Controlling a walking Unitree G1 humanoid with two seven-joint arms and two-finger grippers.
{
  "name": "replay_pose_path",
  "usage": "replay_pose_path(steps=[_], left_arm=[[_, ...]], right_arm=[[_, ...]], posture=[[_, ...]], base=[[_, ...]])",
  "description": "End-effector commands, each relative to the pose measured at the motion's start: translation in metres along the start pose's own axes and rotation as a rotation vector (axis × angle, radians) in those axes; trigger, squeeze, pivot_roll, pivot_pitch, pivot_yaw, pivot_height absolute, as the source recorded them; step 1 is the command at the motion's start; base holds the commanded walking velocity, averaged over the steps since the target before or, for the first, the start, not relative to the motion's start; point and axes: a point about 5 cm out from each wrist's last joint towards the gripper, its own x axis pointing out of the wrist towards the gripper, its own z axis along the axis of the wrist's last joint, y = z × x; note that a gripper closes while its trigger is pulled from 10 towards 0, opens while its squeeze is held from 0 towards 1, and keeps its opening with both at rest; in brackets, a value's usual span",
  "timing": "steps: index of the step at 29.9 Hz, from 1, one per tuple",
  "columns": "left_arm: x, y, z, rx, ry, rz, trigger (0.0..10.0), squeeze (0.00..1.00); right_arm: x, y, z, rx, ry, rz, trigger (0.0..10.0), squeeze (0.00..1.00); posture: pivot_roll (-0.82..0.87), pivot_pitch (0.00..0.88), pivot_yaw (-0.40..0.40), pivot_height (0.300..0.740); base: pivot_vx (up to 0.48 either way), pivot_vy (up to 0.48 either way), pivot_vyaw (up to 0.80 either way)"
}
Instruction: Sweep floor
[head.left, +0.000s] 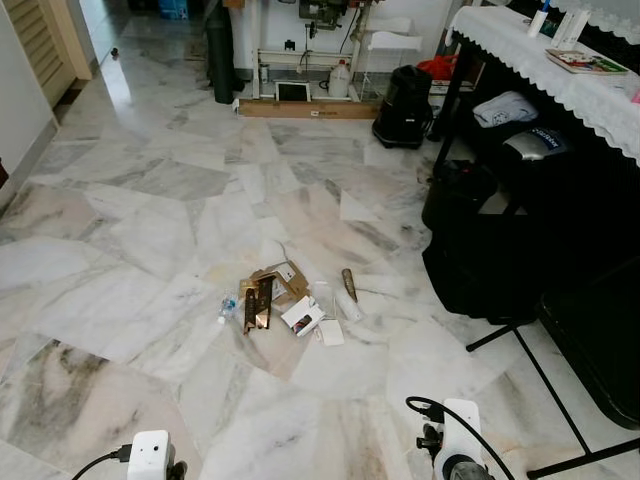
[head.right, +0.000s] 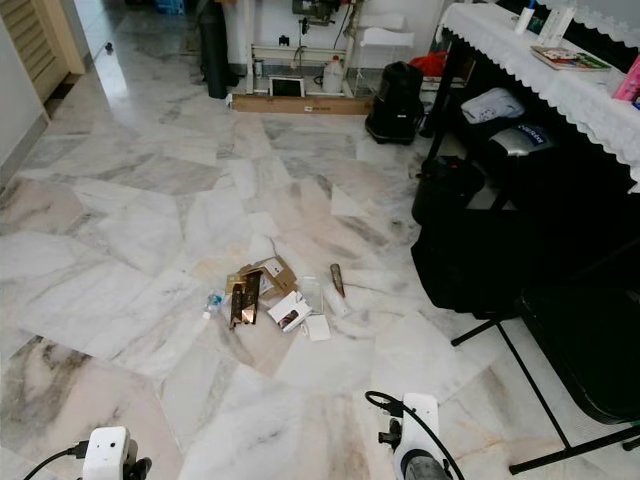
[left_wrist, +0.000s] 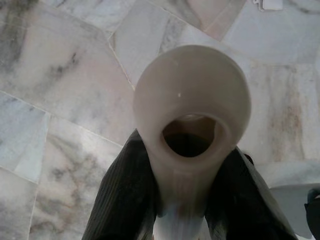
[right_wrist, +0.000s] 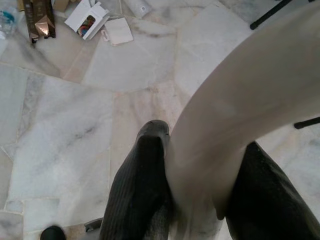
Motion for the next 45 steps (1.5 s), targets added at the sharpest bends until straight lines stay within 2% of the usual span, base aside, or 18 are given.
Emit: replay_pose_path(steps=[1, 5, 7, 12, 13, 16, 18, 22, 23, 28, 29, 30, 31, 33, 36, 39, 42, 45], left_arm=[[-0.002, 0.001, -0.006, -0.024, 0.009, 0.029, 10.0, 0.00], [-0.003, 0.003, -0.008, -0.046, 0.010, 0.045, 10.0, 0.00], [-0.005, 0.007, -0.007, -0.017, -0.005, 0.058, 10.0, 0.00], [-0.006, 0.018, -0.003, 0.012, -0.042, 0.108, 10.0, 0.00], [-0.006, 0.023, 0.004, 0.051, -0.074, 0.137, 10.0, 0.00], [-0.005, 0.036, 0.025, 0.081, -0.164, 0.192, 10.0, 0.00], [-0.005, 0.047, 0.051, 0.107, -0.269, 0.236, 10.0, 0.00], [-0.007, 0.058, 0.091, 0.150, -0.432, 0.278, 10.0, 0.00], [-0.008, 0.060, 0.110, 0.159, -0.504, 0.288, 10.0, 0.00], [-0.010, 0.057, 0.135, 0.164, -0.605, 0.280, 10.0, 0.00], [-0.010, 0.053, 0.142, 0.157, -0.636, 0.267, 10.0, 0.00], [-0.010, 0.042, 0.155, 0.132, -0.699, 0.231, 10.0, 0.00], [-0.010, 0.042, 0.155, 0.132, -0.699, 0.231, 10.0, 0.00], [-0.009, 0.029, 0.163, 0.123, -0.736, 0.187, 10.0, 0.00], [-0.008, 0.020, 0.165, 0.094, -0.752, 0.157, 10.0, 0.00], [-0.007, 0.010, 0.165, 0.058, -0.757, 0.113, 10.0, 0.00], [-0.007, 0.005, 0.166, 0.042, -0.762, 0.083, 10.0, 0.00], [-0.008, 0.002, 0.167, 0.005, -0.772, 0.055, 10.0, 0.00]], right_arm=[[0.000, -0.004, 0.001, -0.048, -0.011, -0.007, 10.0, 0.00], [0.000, -0.009, 0.006, -0.100, -0.032, -0.030, 10.0, 0.00], [0.000, -0.020, 0.008, -0.154, -0.042, -0.081, 10.0, 0.00], [-0.001, -0.027, 0.013, -0.261, -0.075, -0.109, 10.0, 0.00], [-0.001, -0.030, 0.017, -0.294, -0.093, -0.129, 10.0, 0.00], [0.000, -0.036, 0.026, -0.321, -0.133, -0.181, 10.0, 0.00], [0.000, -0.041, 0.037, -0.332, -0.184, -0.218, 10.0, 0.00], [0.001, -0.046, 0.055, -0.320, -0.252, -0.254, 10.0, 0.00], [0.001, -0.046, 0.065, -0.322, -0.298, -0.266, 10.0, 0.00], [0.000, -0.047, 0.086, -0.316, -0.387, -0.306, 10.0, 0.00], [-0.001, -0.048, 0.095, -0.306, -0.429, -0.327, 10.0, 0.00], [-0.003, -0.049, 0.114, -0.280, -0.522, -0.354, 10.0, 0.00], [-0.003, -0.049, 0.114, -0.280, -0.522, -0.354, 10.0, 0.00], [-0.007, -0.047, 0.136, -0.247, -0.622, -0.366, 10.0, 0.00], [-0.009, -0.044, 0.146, -0.203, -0.683, -0.351, 10.0, 0.00], [-0.010, -0.042, 0.153, -0.084, -0.712, -0.320, 10.0, 0.00], [-0.009, -0.041, 0.152, -0.037, -0.705, -0.301, 10.0, 0.00], [-0.003, -0.029, 0.139, 0.026, -0.629, -0.213, 10.0, 0.00]], posture=[[0.00, 0.000, -0.083, 0.740], [0.00, 0.000, -0.086, 0.740], [0.00, 0.000, -0.086, 0.740], [0.00, 0.000, -0.086, 0.740], [-0.01, 0.000, -0.087, 0.740], [0.00, 0.000, -0.089, 0.740], [0.00, 0.000, -0.092, 0.740], [0.00, 0.000, -0.093, 0.740], [0.00, 0.000, -0.093, 0.740], [0.01, 0.000, -0.093, 0.740], [0.01, 0.000, -0.093, 0.740], [0.01, 0.000, -0.093, 0.740], [0.01, 0.000, -0.093, 0.740], [0.00, 0.000, -0.090, 0.740], [0.00, 0.000, -0.093, 0.740], [0.00, 0.000, -0.094, 0.740], [0.00, 0.000, -0.094, 0.740], [0.01, 0.000, -0.097, 0.740]], base=[[0.000, 0.000, 0.00], [0.000, 0.000, 0.00], [0.000, 0.000, 0.00], [0.000, 0.000, 0.00], [0.000, 0.000, 0.00], [0.000, 0.000, 0.00], [0.000, 0.000, 0.00], [0.000, 0.000, 0.00], [0.000, 0.000, 0.00], [0.000, 0.000, 0.00], [0.000, 0.000, 0.00], [0.000, 0.000, 0.00], [0.000, 0.000, 0.00], [0.000, 0.000, 0.00], [0.000, 0.000, 0.00], [0.000, 0.000, 0.00], [0.000, 0.000, 0.00], [0.000, 0.000, 0.00]])
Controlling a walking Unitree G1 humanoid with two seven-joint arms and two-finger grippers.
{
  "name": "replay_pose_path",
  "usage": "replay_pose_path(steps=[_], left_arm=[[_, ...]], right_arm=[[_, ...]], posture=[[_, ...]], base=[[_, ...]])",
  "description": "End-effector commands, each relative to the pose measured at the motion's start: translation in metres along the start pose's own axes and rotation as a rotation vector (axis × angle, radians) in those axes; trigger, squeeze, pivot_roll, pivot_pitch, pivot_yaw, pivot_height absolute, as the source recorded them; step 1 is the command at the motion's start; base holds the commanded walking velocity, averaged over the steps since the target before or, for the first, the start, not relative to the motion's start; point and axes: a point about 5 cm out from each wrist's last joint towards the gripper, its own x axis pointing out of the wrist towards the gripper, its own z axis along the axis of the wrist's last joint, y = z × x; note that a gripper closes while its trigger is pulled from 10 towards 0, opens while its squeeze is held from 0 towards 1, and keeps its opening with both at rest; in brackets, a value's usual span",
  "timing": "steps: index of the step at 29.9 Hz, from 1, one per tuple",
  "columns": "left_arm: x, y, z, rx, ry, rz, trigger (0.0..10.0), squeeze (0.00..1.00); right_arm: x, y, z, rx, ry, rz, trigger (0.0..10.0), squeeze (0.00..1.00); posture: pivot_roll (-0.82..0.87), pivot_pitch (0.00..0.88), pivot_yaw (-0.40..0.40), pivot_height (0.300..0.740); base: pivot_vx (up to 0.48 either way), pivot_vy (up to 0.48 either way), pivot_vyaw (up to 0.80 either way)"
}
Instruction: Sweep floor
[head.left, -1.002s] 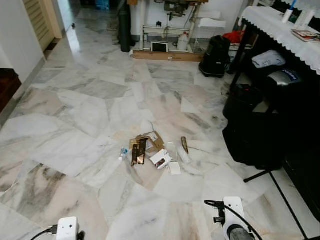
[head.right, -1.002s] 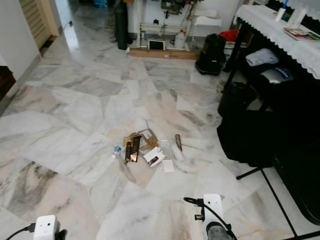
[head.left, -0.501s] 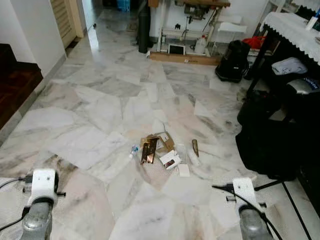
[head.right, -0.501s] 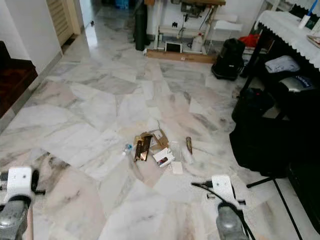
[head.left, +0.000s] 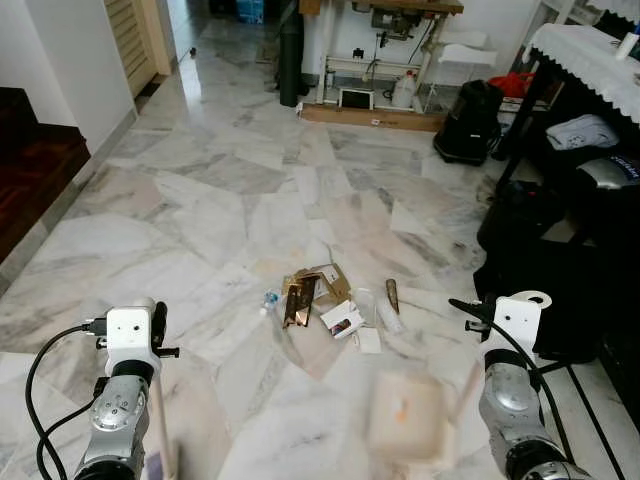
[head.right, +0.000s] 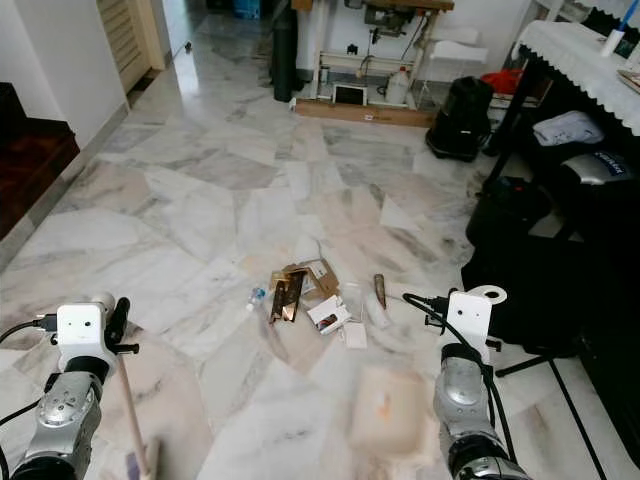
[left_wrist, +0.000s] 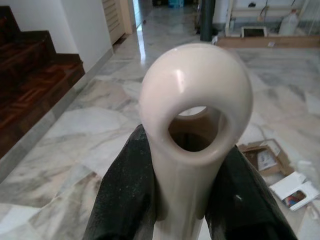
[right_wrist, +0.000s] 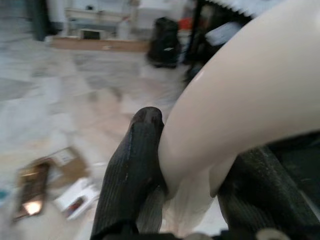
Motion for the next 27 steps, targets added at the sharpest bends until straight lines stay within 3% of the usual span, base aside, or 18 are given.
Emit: replay_pose_path(steps=[1, 11, 17, 24, 27], left_arm=[[-0.001, -0.005, -0.002, -0.088, 0.011, 0.000, 10.0, 0.00], [0.002, -0.011, 0.007, -0.178, -0.026, -0.051, 10.0, 0.00], [0.004, -0.034, 0.010, -0.242, -0.001, -0.248, 10.0, 0.00], [0.002, -0.038, 0.011, -0.231, 0.016, -0.330, 10.0, 0.00], [0.002, -0.036, 0.012, -0.180, 0.008, -0.324, 10.0, 0.00]], right_arm=[[-0.008, 0.007, -0.019, 0.065, 0.122, 0.038, 10.0, 0.00], [-0.034, 0.017, -0.051, 0.059, 0.265, 0.114, 10.0, 0.00], [-0.035, 0.016, -0.053, 0.056, 0.272, 0.128, 10.0, 0.00], [-0.035, 0.021, -0.052, 0.060, 0.275, 0.166, 10.0, 0.00], [-0.035, 0.025, -0.051, 0.067, 0.272, 0.188, 10.0, 0.00]], posture=[[0.02, 0.000, -0.101, 0.740], [0.03, 0.000, -0.109, 0.740], [0.02, 0.000, -0.108, 0.740], [0.03, 0.000, -0.111, 0.740], [0.03, 0.000, -0.114, 0.740]], base=[[0.000, 0.000, 0.00], [0.000, 0.000, 0.00], [0.000, 0.000, 0.00], [0.000, 0.000, 0.00], [0.000, 0.000, 0.00]])
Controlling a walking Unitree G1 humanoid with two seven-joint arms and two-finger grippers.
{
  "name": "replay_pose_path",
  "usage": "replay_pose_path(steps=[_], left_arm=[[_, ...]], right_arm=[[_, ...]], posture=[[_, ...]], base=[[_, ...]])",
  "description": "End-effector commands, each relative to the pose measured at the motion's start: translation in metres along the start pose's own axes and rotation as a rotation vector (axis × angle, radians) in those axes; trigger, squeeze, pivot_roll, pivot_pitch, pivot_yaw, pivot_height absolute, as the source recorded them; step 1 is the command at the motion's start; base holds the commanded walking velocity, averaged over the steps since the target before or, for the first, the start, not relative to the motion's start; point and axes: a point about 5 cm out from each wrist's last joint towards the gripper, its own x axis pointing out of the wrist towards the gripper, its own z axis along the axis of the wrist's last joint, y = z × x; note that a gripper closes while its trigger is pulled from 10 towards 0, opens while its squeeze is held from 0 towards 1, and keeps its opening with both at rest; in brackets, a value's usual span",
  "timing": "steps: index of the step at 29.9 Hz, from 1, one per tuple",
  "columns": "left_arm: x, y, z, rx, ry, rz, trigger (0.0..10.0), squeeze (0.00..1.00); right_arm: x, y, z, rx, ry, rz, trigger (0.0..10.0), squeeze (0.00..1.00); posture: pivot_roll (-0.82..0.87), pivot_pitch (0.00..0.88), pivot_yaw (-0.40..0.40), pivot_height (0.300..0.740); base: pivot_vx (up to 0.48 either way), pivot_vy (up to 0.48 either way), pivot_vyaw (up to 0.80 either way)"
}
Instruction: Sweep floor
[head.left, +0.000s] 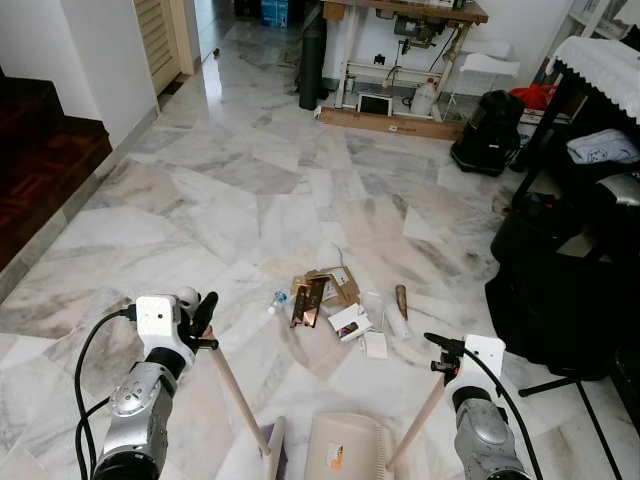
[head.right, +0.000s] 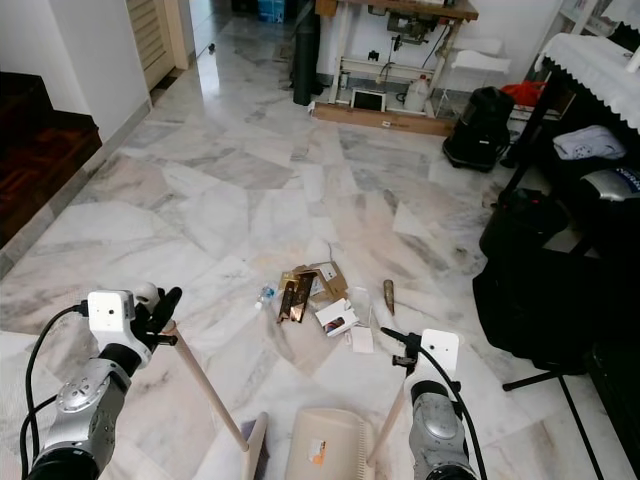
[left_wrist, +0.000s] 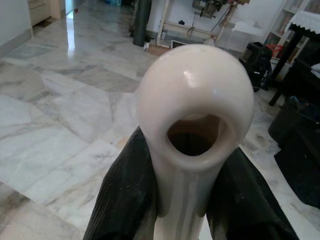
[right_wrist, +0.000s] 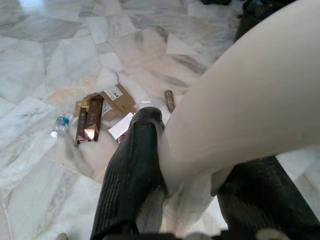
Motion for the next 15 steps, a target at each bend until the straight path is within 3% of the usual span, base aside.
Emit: replay_pose_path(steps=[1, 3, 5, 10, 15], left_arm=[[-0.003, 0.000, -0.001, 0.039, 0.016, -0.008, 10.0, 0.00], [-0.003, 0.003, 0.003, 0.066, -0.004, 0.015, 10.0, 0.00], [-0.002, 0.007, 0.016, 0.152, -0.059, 0.057, 10.0, 0.00], [-0.007, 0.006, 0.021, 0.207, -0.106, 0.086, 10.0, 0.00], [-0.009, 0.002, 0.016, 0.229, -0.092, 0.076, 10.0, 0.00]], right_arm=[[-0.001, 0.002, -0.004, -0.008, 0.031, 0.022, 10.0, 0.00], [-0.001, 0.004, -0.004, -0.007, 0.029, 0.034, 10.0, 0.00], [0.000, 0.005, -0.003, -0.007, 0.028, 0.039, 10.0, 0.00], [-0.001, 0.005, -0.003, 0.001, 0.020, 0.029, 10.0, 0.00], [-0.001, 0.004, -0.003, 0.026, 0.010, -0.006, 10.0, 0.00]], posture=[[0.03, 0.000, -0.114, 0.740], [0.03, 0.000, -0.115, 0.740], [0.04, 0.000, -0.114, 0.740], [0.04, 0.000, -0.110, 0.740], [0.05, 0.000, -0.090, 0.740]], base=[[0.000, 0.000, 0.00], [0.000, 0.000, 0.00], [0.000, 0.000, 0.00], [0.000, 0.000, 0.00], [0.000, 0.000, 0.00]])
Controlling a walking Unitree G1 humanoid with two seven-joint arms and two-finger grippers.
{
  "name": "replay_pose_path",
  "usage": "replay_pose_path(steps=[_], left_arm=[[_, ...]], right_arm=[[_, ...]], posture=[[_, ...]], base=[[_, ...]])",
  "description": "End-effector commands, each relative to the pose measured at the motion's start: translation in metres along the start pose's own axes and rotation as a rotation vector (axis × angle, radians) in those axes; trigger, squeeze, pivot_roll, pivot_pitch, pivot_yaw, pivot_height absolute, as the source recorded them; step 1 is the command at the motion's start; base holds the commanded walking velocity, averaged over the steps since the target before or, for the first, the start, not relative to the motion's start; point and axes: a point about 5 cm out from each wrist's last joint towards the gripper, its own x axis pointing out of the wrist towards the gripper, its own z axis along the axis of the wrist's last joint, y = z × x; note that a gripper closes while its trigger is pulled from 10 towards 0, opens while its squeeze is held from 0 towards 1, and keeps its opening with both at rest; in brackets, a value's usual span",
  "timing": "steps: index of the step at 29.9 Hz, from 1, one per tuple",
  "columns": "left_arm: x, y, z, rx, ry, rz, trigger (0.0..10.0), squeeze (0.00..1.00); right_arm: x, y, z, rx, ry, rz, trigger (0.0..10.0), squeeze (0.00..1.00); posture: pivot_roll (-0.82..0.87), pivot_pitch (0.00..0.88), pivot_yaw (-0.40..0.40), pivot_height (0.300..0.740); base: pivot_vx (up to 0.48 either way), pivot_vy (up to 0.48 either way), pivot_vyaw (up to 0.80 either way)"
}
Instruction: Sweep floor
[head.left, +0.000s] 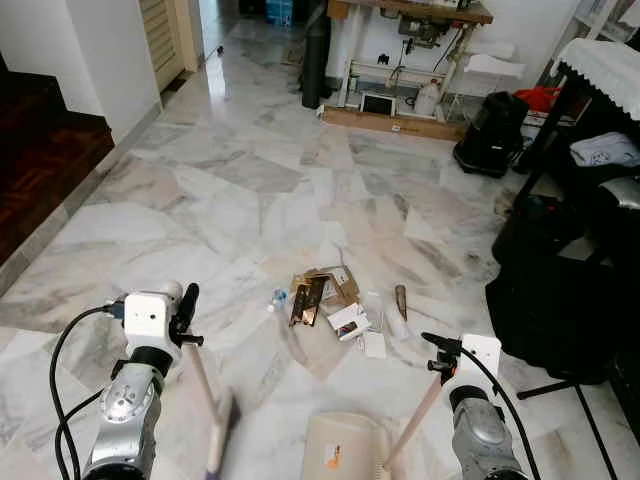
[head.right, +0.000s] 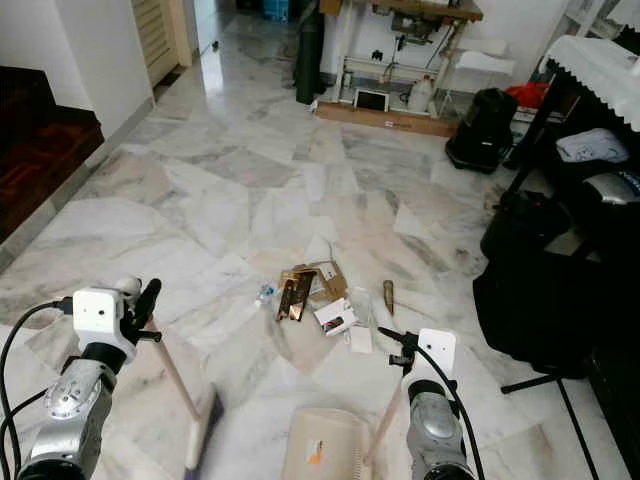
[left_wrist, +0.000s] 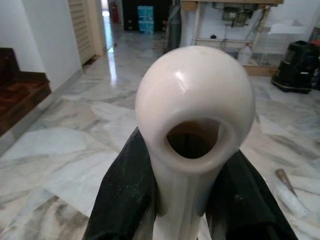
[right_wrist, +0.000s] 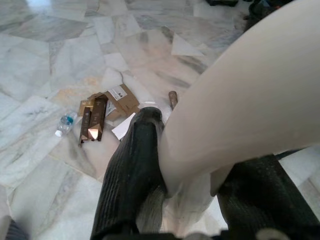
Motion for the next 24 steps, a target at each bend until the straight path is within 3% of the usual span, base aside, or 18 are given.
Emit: replay_pose_path(steps=[1, 18, 24], left_arm=[[0.003, -0.008, 0.004, 0.026, -0.010, -0.045, 10.0, 0.00], [0.017, 0.005, 0.008, 0.035, 0.023, -0.056, 10.0, 0.00], [0.022, 0.007, 0.016, 0.032, -0.007, -0.049, 10.0, 0.00]], right_arm=[[-0.001, 0.001, -0.003, 0.017, 0.017, -0.015, 10.0, 0.00], [-0.008, 0.024, -0.014, 0.059, 0.046, -0.002, 10.0, 0.00], [-0.009, 0.031, -0.014, 0.060, 0.038, 0.022, 10.0, 0.00]], posture=[[0.05, 0.000, -0.088, 0.740], [0.07, 0.000, 0.013, 0.740], [0.07, 0.000, -0.006, 0.740]], base=[[0.000, 0.000, 0.00], [0.000, 0.000, 0.00], [0.000, 0.000, 0.00]])
